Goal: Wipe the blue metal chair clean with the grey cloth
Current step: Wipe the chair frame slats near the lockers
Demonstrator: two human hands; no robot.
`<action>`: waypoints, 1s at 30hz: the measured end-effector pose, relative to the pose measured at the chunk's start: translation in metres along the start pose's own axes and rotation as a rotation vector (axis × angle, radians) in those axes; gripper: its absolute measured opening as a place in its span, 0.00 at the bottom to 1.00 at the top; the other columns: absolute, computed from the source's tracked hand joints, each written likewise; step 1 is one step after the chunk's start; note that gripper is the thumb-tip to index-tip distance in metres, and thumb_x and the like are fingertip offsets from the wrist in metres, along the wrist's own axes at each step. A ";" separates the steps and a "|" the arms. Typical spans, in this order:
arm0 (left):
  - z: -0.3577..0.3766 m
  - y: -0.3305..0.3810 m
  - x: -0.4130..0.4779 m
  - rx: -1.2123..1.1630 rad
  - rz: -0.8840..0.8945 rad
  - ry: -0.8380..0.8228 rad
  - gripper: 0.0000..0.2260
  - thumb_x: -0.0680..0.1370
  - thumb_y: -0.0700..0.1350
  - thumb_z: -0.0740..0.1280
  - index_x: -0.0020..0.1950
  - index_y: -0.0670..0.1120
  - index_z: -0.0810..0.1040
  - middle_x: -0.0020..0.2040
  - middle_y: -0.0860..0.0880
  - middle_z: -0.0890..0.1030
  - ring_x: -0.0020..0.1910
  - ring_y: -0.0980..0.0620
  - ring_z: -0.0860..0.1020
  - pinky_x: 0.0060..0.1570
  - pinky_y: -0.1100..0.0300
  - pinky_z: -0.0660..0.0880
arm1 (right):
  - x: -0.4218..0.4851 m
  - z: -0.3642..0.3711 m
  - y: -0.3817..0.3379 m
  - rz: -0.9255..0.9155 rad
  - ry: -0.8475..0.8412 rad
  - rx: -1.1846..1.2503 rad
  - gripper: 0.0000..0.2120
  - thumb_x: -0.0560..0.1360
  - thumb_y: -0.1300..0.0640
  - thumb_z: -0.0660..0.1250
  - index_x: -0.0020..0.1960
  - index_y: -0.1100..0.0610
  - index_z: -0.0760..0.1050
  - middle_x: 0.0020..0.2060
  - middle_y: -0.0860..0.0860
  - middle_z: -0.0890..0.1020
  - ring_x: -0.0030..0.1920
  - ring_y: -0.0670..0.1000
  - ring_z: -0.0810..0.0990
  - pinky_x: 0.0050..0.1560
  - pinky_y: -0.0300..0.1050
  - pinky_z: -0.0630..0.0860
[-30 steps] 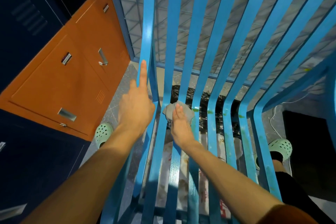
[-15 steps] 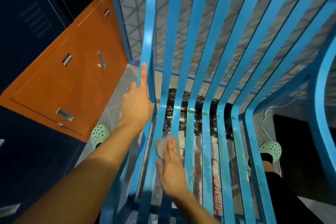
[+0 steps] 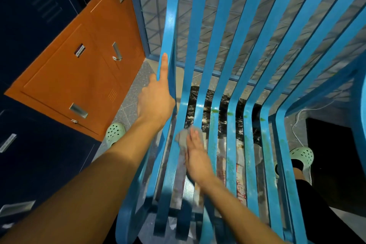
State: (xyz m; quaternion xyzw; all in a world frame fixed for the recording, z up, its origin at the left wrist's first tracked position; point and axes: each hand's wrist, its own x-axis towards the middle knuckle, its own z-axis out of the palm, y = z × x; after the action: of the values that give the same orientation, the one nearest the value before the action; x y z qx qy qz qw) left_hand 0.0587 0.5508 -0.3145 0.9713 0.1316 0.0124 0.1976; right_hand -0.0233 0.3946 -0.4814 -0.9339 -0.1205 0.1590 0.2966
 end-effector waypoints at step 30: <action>-0.003 0.004 -0.001 0.010 -0.010 0.004 0.47 0.77 0.32 0.65 0.80 0.56 0.36 0.59 0.38 0.74 0.36 0.46 0.73 0.36 0.52 0.72 | -0.081 0.006 -0.004 -0.133 -0.139 -0.001 0.30 0.83 0.61 0.52 0.79 0.49 0.42 0.78 0.43 0.40 0.78 0.43 0.38 0.79 0.50 0.47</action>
State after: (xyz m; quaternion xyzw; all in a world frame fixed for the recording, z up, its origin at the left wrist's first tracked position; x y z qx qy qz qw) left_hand 0.0581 0.5481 -0.3100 0.9716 0.1368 0.0128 0.1927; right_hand -0.1005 0.3751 -0.4656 -0.9107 -0.2028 0.2031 0.2971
